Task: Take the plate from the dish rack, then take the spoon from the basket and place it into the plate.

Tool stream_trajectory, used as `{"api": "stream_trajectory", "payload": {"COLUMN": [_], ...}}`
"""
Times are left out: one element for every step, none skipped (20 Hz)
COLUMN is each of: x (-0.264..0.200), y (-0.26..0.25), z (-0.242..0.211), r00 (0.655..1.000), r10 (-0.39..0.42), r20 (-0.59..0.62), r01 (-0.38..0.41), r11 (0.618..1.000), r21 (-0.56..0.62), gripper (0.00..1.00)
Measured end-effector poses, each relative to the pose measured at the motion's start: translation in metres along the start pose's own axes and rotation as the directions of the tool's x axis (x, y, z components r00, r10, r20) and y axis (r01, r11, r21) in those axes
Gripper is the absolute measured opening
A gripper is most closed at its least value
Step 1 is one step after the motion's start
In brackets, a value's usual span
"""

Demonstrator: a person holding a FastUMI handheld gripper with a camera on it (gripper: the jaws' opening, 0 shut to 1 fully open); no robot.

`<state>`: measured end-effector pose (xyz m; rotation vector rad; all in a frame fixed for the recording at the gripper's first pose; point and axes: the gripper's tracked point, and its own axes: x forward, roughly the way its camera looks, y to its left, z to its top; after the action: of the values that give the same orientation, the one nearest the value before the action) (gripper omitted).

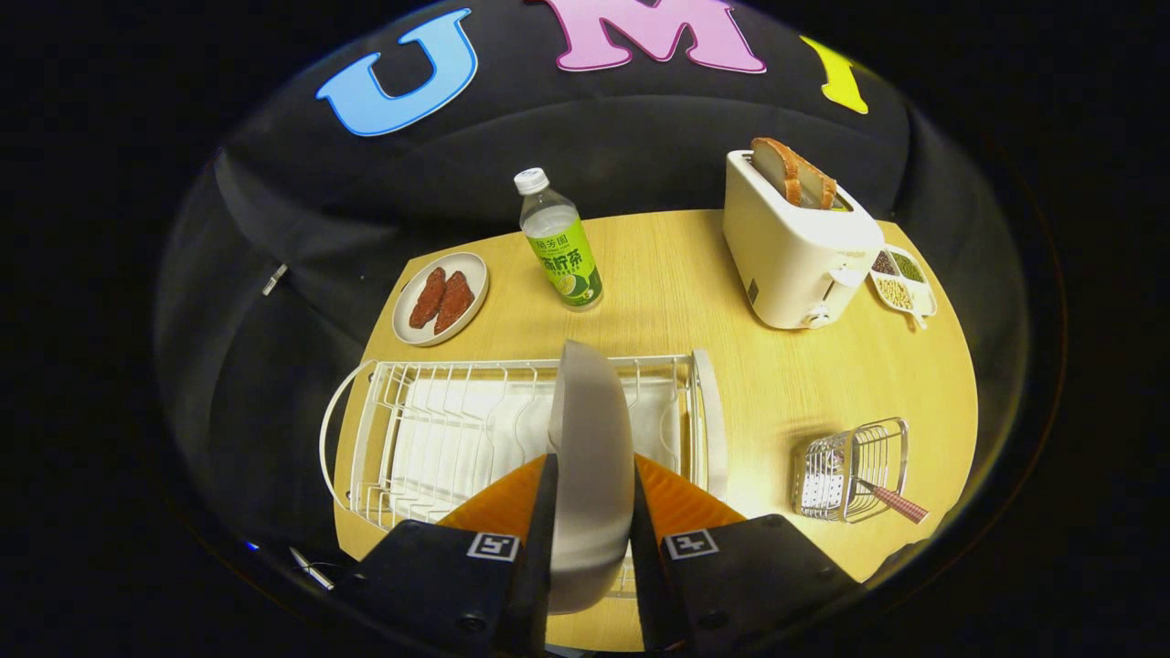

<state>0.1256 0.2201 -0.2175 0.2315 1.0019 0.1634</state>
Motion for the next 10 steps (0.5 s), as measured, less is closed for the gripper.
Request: {"api": "stream_trajectory", "payload": {"x": [-0.002, -0.002, -0.002, -0.003, -0.005, -0.006, -0.007, -0.009, -0.01, -0.012], "y": [-0.001, -0.001, 0.0, 0.002, 0.004, 0.006, 0.007, 0.008, 0.008, 0.008], "z": [-0.001, -0.002, -0.003, -0.003, -0.003, -0.002, -0.002, -0.002, -0.001, 0.0], "r00": [1.0, 0.999, 0.999, 0.999, 0.998, 0.998, 0.997, 0.996, 0.995, 0.993], "r10": [-0.015, -0.035, -0.043, -0.05, -0.058, -0.067, -0.078, -0.09, -0.104, -0.119], "r20": [-0.003, -0.005, -0.002, 0.0, 0.003, 0.007, 0.008, 0.01, 0.012, 0.016], "r01": [0.015, 0.035, 0.043, 0.05, 0.058, 0.068, 0.079, 0.091, 0.105, 0.12], "r11": [1.0, 0.999, 0.999, 0.998, 0.998, 0.997, 0.996, 0.994, 0.993, 0.991], "r21": [-0.006, -0.01, -0.016, -0.029, -0.037, -0.044, -0.051, -0.057, -0.06, -0.06], "gripper": [0.41, 0.4, 0.39, 0.38, 0.38, 0.38, 0.38, 0.38, 0.38, 0.38]}}
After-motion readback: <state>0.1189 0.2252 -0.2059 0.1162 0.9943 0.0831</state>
